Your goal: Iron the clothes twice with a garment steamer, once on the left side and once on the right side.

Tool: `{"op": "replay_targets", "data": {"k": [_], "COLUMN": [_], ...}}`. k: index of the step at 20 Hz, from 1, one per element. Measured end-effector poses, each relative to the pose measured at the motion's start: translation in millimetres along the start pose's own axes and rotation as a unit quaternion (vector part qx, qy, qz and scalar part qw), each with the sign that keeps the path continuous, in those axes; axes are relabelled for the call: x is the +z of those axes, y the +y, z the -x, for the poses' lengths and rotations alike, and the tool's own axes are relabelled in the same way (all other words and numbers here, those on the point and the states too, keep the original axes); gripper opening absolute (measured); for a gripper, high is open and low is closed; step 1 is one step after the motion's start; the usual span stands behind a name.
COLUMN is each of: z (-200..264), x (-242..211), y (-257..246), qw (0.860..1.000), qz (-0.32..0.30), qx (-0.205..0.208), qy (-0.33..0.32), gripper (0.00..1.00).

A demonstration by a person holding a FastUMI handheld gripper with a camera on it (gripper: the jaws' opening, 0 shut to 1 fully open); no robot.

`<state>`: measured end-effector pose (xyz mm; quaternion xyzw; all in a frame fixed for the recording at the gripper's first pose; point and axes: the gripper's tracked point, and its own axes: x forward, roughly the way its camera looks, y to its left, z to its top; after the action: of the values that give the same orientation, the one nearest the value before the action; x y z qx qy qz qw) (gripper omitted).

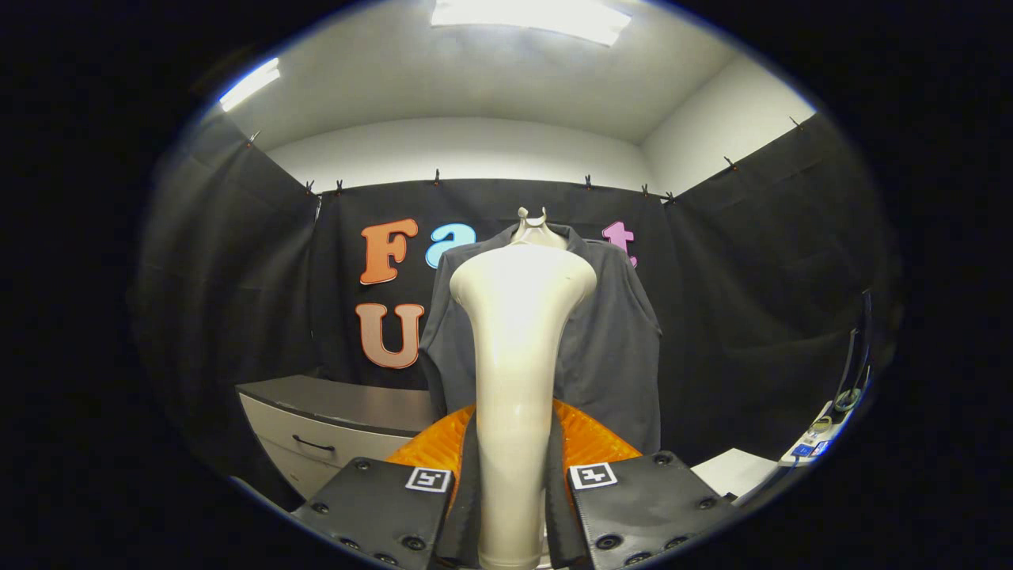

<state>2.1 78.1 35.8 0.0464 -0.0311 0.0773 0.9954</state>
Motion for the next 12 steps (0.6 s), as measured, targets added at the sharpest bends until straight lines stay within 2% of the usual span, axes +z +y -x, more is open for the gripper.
{"op": "replay_targets", "data": {"k": [12], "z": [4.6], "x": [1.9], "y": [1.0], "qw": [1.0], "qz": [-0.002], "qx": [0.003], "qy": [-0.005], "gripper": [0.41]}}
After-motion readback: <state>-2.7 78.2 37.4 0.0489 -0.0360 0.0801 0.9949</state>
